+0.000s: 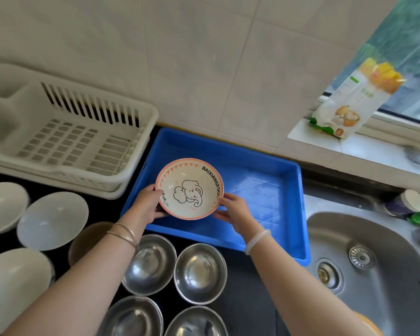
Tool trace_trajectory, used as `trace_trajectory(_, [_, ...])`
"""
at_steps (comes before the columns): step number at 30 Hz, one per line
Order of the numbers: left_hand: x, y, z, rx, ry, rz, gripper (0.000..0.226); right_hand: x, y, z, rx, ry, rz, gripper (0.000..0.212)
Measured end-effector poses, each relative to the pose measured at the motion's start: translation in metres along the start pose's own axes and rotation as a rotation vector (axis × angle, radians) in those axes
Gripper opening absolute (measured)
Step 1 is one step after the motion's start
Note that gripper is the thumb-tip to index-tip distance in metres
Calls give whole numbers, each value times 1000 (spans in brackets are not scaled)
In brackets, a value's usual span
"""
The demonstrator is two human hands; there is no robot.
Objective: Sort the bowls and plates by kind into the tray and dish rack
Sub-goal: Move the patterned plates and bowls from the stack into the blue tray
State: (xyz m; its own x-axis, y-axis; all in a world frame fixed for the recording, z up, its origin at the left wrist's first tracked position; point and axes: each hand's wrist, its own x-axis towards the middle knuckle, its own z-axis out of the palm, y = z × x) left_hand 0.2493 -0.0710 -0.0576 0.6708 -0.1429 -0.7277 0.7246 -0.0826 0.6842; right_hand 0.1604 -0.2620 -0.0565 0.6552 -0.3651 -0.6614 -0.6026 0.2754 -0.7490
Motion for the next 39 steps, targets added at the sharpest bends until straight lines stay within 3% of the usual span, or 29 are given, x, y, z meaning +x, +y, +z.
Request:
trace_trajectory(2, [-2, -1, -2, 11, -36, -77, 36, -6, 4, -4, 130, -99, 49, 32])
trace_trajectory(5, [-4, -2, -4, -60, -47, -125, 46, -8, 10, -3, 268, -99, 56, 34])
trace_trajectory(11, [2, -7, -1, -310, -6, -39, 36, 3, 1, 14, 381, -40, 27, 27])
trace_trajectory(24, [18, 1, 11, -445, 11, 84, 36, 29, -21, 39, 361, 17, 3, 29])
trace_trajectory(33, [14, 3, 19, -417, 102, 118, 37, 24, -24, 34, 293, -64, 11, 36])
trace_trajectory(39, [-14, -13, 34, -268, 144, 208, 29, 4, -15, 19, 146, -58, -82, 33])
